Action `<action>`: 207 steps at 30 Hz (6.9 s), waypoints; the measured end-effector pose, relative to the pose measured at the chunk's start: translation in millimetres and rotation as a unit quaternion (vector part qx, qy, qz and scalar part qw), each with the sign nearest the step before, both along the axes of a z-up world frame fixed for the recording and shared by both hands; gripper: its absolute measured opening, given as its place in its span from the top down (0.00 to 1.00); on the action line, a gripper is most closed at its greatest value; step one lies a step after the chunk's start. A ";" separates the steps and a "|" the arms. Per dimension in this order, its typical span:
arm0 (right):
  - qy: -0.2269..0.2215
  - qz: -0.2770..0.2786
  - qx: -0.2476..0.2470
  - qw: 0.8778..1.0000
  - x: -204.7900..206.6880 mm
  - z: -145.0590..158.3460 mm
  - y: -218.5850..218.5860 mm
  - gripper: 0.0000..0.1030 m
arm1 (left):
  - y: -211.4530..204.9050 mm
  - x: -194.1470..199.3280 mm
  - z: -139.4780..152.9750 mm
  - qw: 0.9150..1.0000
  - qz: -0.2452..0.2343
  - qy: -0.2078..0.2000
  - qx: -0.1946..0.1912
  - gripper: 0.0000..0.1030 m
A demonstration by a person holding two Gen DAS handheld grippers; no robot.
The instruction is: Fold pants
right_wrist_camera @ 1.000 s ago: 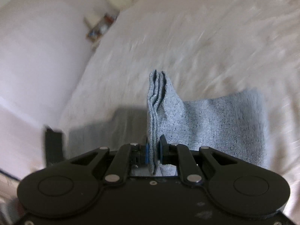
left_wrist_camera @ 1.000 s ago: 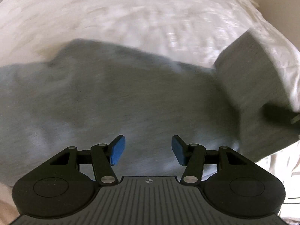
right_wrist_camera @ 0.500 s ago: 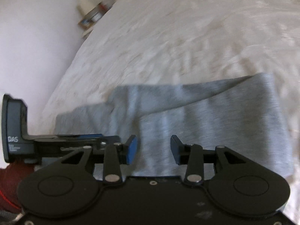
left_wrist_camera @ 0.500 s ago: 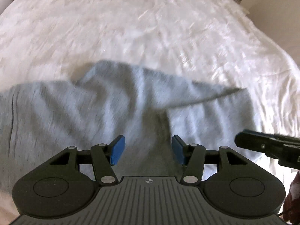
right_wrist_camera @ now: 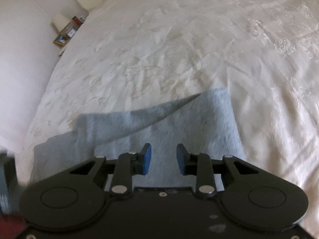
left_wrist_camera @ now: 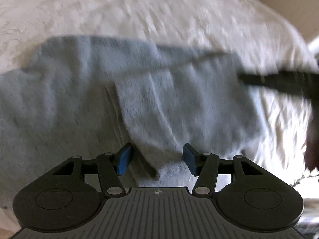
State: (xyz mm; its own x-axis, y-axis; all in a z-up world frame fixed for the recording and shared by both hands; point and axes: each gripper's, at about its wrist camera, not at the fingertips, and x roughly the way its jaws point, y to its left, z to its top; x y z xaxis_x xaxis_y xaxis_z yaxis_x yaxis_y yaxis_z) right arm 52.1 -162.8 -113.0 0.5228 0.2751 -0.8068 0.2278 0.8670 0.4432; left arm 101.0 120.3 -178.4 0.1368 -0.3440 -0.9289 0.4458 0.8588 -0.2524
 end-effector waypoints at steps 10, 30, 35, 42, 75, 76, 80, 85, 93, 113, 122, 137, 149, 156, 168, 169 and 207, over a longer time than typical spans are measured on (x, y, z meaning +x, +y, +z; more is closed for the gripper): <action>0.055 -0.044 -0.042 0.997 54.5 -40.5 -65.2 0.81 | 12.7 0.4 -9.2 0.998 0.053 0.001 0.038 0.45; 0.067 0.069 0.003 0.995 -29.6 -45.9 -25.8 0.66 | 54.9 23.7 -33.6 0.977 0.189 0.072 -0.071 0.30; 0.067 0.075 0.005 0.995 -25.2 -44.6 -26.0 0.61 | 64.3 23.8 -25.5 0.975 0.212 0.052 -0.049 0.92; 0.059 0.072 0.016 0.996 -24.5 -36.5 -25.5 0.61 | 31.8 6.5 28.7 0.990 0.105 -0.094 -0.001 0.94; 0.055 0.103 0.026 0.993 -27.9 -36.4 -15.3 0.52 | 51.2 -1.0 13.2 0.977 0.196 -0.008 0.079 0.80; 0.053 0.101 0.026 0.993 -28.9 -35.0 -15.8 0.52 | 55.2 -1.6 15.9 0.977 0.200 -0.012 0.076 0.80; 0.046 0.088 0.027 0.995 -33.4 -28.0 -8.4 0.51 | 78.3 -2.3 26.6 0.972 0.225 -0.028 0.058 0.80; 0.034 0.089 0.022 0.995 -36.0 -16.3 15.6 0.52 | 109.3 13.8 33.3 0.975 0.208 -0.052 0.066 0.74; 0.028 0.090 0.009 0.995 -16.4 0.1 83.5 0.52 | 173.8 78.7 35.7 0.973 0.192 -0.085 0.092 0.73; 0.001 0.113 -0.016 0.993 84.4 -2.7 236.7 0.59 | 272.1 50.0 6.7 0.984 0.175 -0.023 0.011 0.72; 0.037 0.109 -0.067 0.991 177.8 -52.5 264.3 0.76 | 282.9 33.1 7.1 0.985 0.170 -0.031 0.000 0.72; 0.030 0.135 -0.066 0.988 121.4 -22.1 268.7 0.62 | 328.3 -15.7 37.0 0.966 0.226 -0.043 -0.114 0.33; 0.091 0.185 -0.071 0.976 32.9 -45.0 291.9 0.48 | 346.4 -19.9 13.3 0.935 0.320 -0.013 -0.152 0.23; 0.102 0.195 -0.080 0.972 44.0 -45.1 298.2 0.46 | 327.7 6.7 -8.0 0.940 0.298 -0.013 -0.163 0.11; 0.098 0.184 -0.079 0.975 31.8 -33.1 300.6 0.47 | 314.5 23.9 -27.7 0.927 0.321 0.002 -0.194 0.06; 0.094 0.181 -0.078 0.976 27.9 -28.1 299.3 0.47 | 315.3 23.1 -27.0 0.924 0.335 0.001 -0.184 0.19; 0.093 0.066 0.007 0.993 -57.6 -21.7 29.4 0.47 | -45.6 -51.6 54.4 0.971 -0.145 -0.191 0.000 0.69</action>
State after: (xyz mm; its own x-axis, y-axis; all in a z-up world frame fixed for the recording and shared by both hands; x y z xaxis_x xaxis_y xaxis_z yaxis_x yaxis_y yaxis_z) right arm -5.5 -133.4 -134.6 0.3235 0.3428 -0.8819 0.1919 0.8889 0.4160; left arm 49.4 74.8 -124.0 0.3687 -0.4191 -0.8297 0.7292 0.6840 -0.0215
